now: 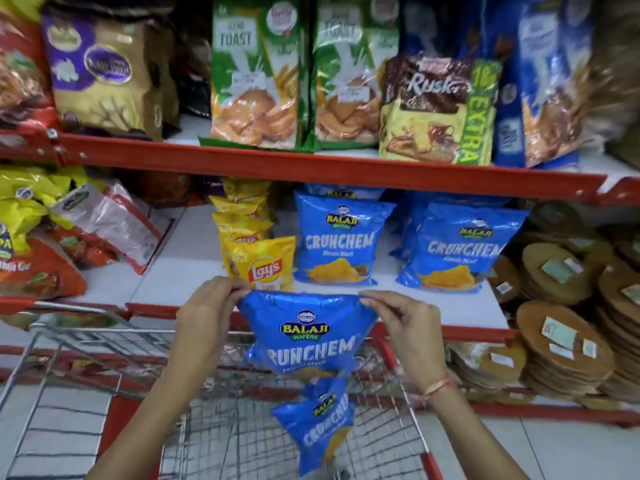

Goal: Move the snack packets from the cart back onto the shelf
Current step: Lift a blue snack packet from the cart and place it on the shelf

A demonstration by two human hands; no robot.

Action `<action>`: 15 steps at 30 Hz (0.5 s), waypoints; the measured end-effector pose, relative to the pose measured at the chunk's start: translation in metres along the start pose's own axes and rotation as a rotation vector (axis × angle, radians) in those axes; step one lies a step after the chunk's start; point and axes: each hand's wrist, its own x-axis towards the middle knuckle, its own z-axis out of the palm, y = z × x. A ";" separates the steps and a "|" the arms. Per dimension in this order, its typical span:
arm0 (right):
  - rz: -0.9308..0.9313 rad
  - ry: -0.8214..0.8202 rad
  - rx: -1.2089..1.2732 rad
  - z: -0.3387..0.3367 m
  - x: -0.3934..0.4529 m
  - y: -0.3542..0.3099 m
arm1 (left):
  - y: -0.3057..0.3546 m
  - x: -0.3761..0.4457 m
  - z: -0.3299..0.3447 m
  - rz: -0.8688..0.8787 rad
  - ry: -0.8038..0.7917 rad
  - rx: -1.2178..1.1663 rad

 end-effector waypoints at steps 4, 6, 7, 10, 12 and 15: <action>-0.089 0.079 -0.013 -0.036 0.051 0.000 | 0.044 0.043 0.016 0.070 0.116 -0.019; -0.116 0.110 -0.028 -0.050 0.073 0.005 | 0.057 0.061 0.028 0.099 0.129 -0.030; -0.124 0.118 -0.026 -0.056 0.083 0.008 | 0.062 0.070 0.035 0.109 0.129 -0.035; -0.125 0.139 -0.062 -0.063 0.108 0.026 | 0.071 0.089 0.059 0.114 0.103 -0.025; -0.087 0.115 -0.072 -0.062 0.119 0.042 | 0.071 0.094 0.076 0.094 0.069 -0.009; -0.032 0.036 -0.095 -0.056 0.126 0.067 | 0.066 0.091 0.099 0.054 0.001 0.014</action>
